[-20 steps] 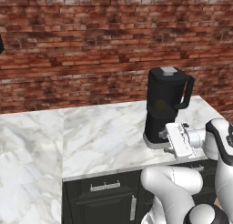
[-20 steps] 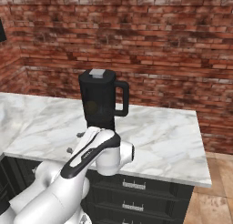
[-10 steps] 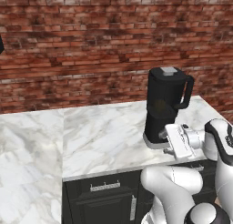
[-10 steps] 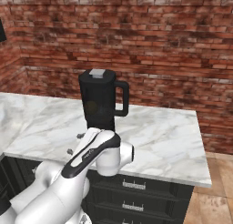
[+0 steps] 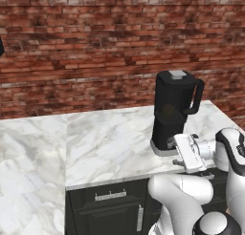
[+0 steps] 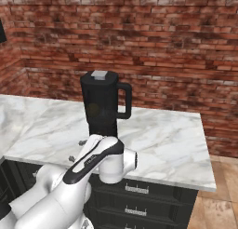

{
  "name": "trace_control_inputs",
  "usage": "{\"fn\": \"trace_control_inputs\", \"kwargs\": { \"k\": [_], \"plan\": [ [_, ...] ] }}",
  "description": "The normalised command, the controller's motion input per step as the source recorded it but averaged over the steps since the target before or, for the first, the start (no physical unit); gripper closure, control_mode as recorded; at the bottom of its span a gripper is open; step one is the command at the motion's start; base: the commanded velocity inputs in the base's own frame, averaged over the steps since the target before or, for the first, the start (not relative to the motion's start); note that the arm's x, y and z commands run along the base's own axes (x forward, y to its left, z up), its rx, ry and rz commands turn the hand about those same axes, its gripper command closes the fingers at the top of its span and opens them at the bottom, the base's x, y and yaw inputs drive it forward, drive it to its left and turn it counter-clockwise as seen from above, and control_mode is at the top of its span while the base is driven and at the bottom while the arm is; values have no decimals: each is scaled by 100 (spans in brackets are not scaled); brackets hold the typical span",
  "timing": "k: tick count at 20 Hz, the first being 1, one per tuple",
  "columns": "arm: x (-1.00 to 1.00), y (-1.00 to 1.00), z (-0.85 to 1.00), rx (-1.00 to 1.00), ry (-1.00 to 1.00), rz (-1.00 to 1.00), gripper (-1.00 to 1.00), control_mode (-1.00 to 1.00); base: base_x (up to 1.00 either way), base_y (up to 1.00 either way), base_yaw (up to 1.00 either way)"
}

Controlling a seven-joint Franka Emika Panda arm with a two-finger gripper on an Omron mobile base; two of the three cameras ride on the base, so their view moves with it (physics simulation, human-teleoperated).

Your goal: Open the blender lid, put the pear in the blender, close the lid, and start the blender.

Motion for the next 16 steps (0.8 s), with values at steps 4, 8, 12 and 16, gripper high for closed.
{"fn": "trace_control_inputs", "kwargs": {
  "k": [4, 8, 12, 16],
  "plan": [
    [0, 0, -2, 0, 2, 0, -100, -100, 0, 0, 0],
    [15, 0, 0, 0, 4, 0, -100, -100, 0, 0, 0],
    [21, 0, 0, 0, 10, 0, -100, -100, 0, 0, 0],
    [26, 0, 0, 0, 9, 0, -100, -100, 0, 0, 0]
  ]
}}
